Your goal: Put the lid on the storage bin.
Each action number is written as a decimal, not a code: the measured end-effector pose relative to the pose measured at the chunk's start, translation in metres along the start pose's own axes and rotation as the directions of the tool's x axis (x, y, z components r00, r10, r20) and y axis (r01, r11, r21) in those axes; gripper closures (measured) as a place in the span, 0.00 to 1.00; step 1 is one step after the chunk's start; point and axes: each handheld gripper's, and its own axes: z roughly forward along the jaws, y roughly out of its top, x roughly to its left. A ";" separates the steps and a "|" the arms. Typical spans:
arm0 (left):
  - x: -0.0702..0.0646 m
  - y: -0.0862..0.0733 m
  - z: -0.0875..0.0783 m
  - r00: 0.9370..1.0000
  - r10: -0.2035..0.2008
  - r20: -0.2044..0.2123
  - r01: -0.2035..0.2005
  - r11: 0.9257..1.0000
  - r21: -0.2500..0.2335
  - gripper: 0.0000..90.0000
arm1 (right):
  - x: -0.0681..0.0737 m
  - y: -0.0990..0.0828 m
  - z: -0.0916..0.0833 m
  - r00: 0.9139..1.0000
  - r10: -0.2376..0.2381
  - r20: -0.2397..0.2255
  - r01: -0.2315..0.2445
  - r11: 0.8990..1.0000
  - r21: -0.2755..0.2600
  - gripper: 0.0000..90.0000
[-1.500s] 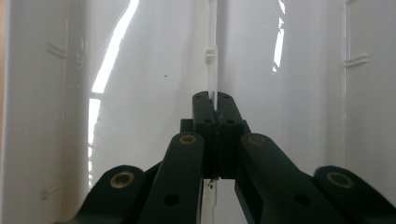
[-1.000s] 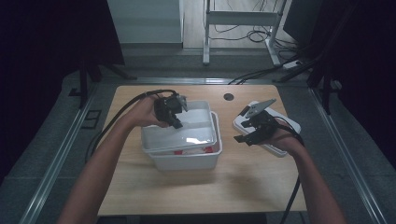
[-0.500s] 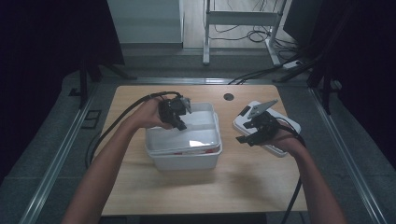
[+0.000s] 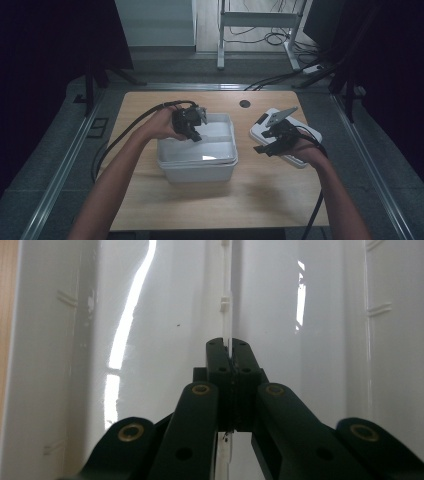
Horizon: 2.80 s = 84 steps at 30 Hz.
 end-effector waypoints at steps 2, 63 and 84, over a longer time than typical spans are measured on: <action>0.000 0.000 0.000 1.000 0.000 -0.001 0.000 1.000 -0.006 1.00 | 0.000 0.000 0.000 1.000 -0.002 -0.003 0.002 1.000 0.005 0.36; -0.014 -0.188 -0.030 0.901 -0.389 -0.190 0.351 0.913 -0.207 0.55 | -0.085 -0.015 0.016 0.970 0.040 0.239 -0.087 0.978 0.189 0.43; -0.013 -0.232 0.032 0.875 -0.465 -0.132 0.437 0.878 -0.195 0.56 | -0.129 -0.043 0.052 0.948 0.000 0.318 -0.126 0.917 0.379 0.67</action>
